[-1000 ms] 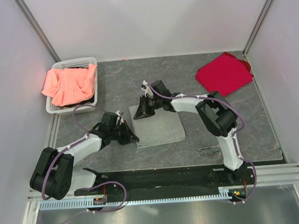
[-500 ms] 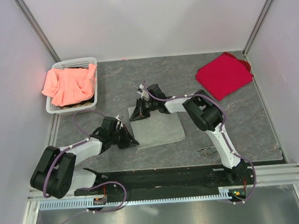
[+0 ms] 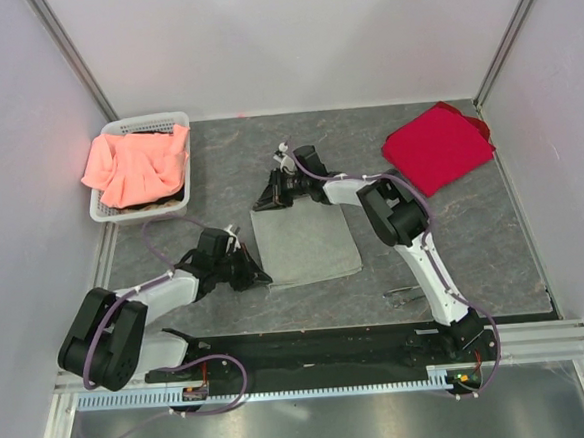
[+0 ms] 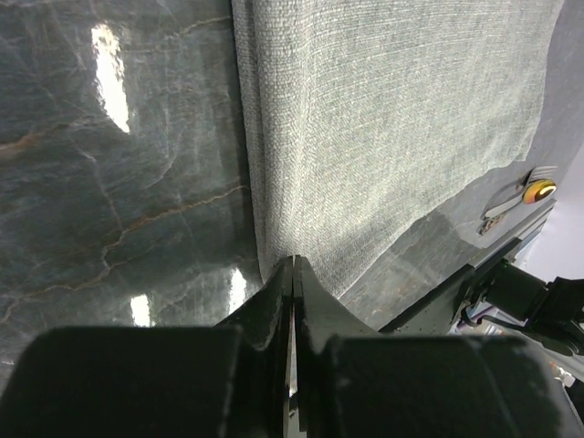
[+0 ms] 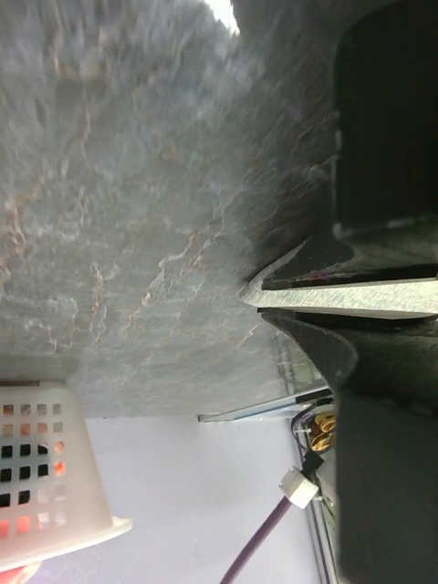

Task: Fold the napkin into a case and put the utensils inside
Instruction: Smooth out the square-folded napkin at the center of the board.

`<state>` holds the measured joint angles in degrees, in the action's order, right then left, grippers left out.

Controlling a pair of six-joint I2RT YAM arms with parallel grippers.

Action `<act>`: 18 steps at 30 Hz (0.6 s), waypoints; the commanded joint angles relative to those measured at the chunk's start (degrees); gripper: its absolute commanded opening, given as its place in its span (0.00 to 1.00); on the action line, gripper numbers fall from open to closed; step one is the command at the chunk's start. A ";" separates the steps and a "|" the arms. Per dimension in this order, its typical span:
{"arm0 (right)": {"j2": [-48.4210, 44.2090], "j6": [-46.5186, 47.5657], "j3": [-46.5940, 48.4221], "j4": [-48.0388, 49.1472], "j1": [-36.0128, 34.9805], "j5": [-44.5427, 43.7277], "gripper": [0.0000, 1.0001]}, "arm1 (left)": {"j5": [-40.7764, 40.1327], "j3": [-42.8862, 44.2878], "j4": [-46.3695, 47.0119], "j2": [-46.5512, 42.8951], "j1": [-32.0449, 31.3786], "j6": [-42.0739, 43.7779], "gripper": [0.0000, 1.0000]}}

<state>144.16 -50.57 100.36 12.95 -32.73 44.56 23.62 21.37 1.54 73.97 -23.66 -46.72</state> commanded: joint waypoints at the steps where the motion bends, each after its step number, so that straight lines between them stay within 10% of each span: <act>1: -6.33 4.32 2.39 -7.13 2.05 -1.57 0.25 | 1.78 5.08 -5.14 -4.71 -0.42 -1.44 0.10; 7: -18.81 9.78 -4.89 -14.62 3.81 -3.51 0.47 | 2.48 7.20 -6.82 -6.57 -0.42 -1.88 0.14; 18: -22.52 11.98 -21.25 -7.33 11.19 -1.49 0.46 | 3.46 -2.29 1.44 -3.23 -2.18 -3.91 0.11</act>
<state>117.89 -41.08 81.84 3.51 -24.18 42.00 26.39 21.28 -0.97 68.90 -25.15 -48.93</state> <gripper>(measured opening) 0.468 0.114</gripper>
